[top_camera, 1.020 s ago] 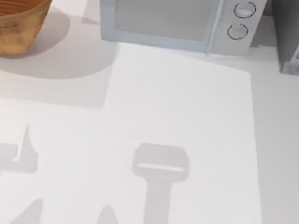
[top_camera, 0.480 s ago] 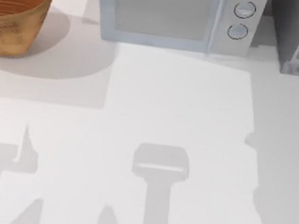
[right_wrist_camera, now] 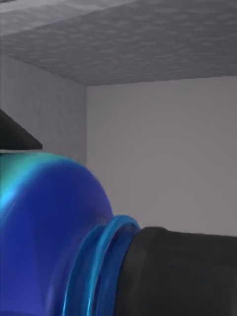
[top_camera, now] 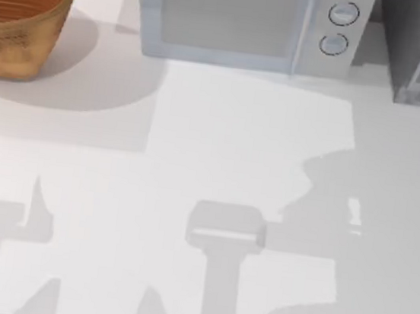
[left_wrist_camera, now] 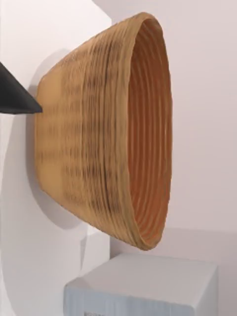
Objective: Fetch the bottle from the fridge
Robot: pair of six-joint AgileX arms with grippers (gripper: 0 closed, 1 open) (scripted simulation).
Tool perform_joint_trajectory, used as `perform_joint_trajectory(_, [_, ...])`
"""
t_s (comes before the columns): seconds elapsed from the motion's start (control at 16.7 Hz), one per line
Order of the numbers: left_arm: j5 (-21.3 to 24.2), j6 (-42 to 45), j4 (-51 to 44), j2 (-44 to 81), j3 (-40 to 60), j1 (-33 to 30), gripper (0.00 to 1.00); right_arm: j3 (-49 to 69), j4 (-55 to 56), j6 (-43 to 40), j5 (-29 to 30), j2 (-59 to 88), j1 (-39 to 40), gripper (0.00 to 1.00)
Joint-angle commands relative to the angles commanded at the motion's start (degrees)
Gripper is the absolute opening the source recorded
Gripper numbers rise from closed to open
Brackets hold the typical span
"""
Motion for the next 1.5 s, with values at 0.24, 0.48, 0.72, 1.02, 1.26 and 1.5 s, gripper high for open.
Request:
perform_joint_trajectory(0.24, [0.0,0.0,0.0,0.0,0.0,0.0,1.0,-7.07,-10.98,-0.06,3.24,-18.04,3.49,0.0])
perform_joint_trajectory(0.48, [0.0,0.0,0.0,0.0,0.0,0.0,1.0,-14.98,-23.28,-0.03,6.82,-38.19,7.43,0.0])
perform_joint_trajectory(0.72, [0.0,0.0,0.0,0.0,0.0,0.0,1.0,-22.55,-35.03,0.02,10.24,-57.57,11.23,0.0])
perform_joint_trajectory(1.02, [0.0,0.0,0.0,0.0,0.0,0.0,1.0,-29.89,-46.51,0.06,13.53,-76.63,14.92,0.0])
perform_joint_trajectory(1.26, [0.0,0.0,0.0,0.0,0.0,0.0,1.0,-32.56,-50.6,0.07,14.74,-83.08,16.26,0.0])
perform_joint_trajectory(1.5, [0.0,0.0,0.0,0.0,0.0,0.0,1.0,-32.63,-50.7,0.07,14.77,-83.24,16.3,0.0])
